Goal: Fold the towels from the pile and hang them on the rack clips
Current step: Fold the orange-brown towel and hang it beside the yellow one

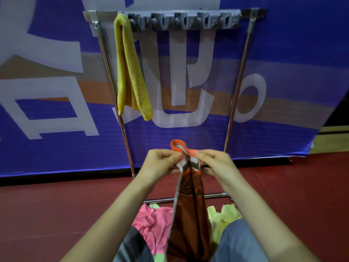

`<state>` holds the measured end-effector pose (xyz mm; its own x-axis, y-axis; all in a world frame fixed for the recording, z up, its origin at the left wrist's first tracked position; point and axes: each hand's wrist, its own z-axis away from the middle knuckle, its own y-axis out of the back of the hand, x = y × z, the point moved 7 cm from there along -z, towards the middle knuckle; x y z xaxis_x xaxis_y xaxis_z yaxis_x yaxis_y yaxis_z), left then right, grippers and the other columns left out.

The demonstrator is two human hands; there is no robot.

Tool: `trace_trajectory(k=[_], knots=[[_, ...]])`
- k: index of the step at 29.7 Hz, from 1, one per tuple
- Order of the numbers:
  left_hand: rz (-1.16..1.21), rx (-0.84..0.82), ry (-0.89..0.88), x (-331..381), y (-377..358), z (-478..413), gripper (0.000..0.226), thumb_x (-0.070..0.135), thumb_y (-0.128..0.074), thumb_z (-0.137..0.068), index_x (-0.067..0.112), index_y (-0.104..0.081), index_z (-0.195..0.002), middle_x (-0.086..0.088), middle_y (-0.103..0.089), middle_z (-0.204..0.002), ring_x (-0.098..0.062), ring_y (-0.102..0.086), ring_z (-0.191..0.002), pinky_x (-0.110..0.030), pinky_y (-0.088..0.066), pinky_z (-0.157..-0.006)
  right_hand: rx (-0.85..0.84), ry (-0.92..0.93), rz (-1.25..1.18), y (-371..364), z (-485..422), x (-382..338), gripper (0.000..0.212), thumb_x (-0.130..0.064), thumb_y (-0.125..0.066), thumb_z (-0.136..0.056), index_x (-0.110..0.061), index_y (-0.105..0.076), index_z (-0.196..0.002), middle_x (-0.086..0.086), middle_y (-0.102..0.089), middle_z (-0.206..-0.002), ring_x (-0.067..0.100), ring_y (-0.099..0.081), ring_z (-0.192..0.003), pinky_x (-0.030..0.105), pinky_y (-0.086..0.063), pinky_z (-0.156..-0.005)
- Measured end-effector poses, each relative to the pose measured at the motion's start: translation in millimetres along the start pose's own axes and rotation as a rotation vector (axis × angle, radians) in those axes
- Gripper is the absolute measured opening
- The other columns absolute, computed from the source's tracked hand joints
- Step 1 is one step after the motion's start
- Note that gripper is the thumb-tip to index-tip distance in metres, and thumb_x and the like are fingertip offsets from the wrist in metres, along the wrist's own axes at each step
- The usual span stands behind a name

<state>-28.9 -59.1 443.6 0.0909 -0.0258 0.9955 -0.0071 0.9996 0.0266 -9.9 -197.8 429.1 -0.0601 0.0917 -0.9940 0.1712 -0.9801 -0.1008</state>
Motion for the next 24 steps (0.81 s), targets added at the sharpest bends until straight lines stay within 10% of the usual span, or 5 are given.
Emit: trace_trajectory(k=[11,17,24], knots=[[-0.122,0.045,-0.028,-20,9,9,0.023,0.01,-0.057,-0.086,0.016,-0.063,-0.065,0.01,-0.061,-0.042,0.002,-0.056,-0.046,-0.013,-0.049,-0.055,-0.287,-0.182,-0.278,-36,13,33,0.082,-0.055,-0.002,-0.09,-0.004,-0.066,-0.09,0.007,-0.066,-0.071,0.012,-0.061,-0.064,0.021,-0.05,-0.067],[-0.279,-0.117,-0.108,-17,8,17,0.018,-0.002,-0.053,-0.086,-0.002,-0.063,-0.101,-0.011,-0.066,-0.081,-0.007,-0.063,-0.07,-0.022,-0.053,-0.072,-0.287,-0.045,-0.125,-30,8,30,0.065,-0.051,-0.011,-0.084,-0.013,-0.064,-0.092,0.005,-0.053,-0.064,0.008,-0.054,-0.057,0.021,-0.049,-0.064],[-0.478,-0.269,-0.231,-4,4,28,0.026,0.001,-0.051,-0.088,0.025,-0.062,-0.084,-0.003,-0.063,-0.08,-0.006,-0.054,-0.074,-0.023,-0.046,-0.075,-0.348,0.096,0.376,-16,-2,20,0.051,-0.04,-0.02,-0.091,-0.013,-0.062,-0.083,0.0,-0.036,-0.06,0.008,-0.04,-0.058,0.02,-0.038,-0.065]])
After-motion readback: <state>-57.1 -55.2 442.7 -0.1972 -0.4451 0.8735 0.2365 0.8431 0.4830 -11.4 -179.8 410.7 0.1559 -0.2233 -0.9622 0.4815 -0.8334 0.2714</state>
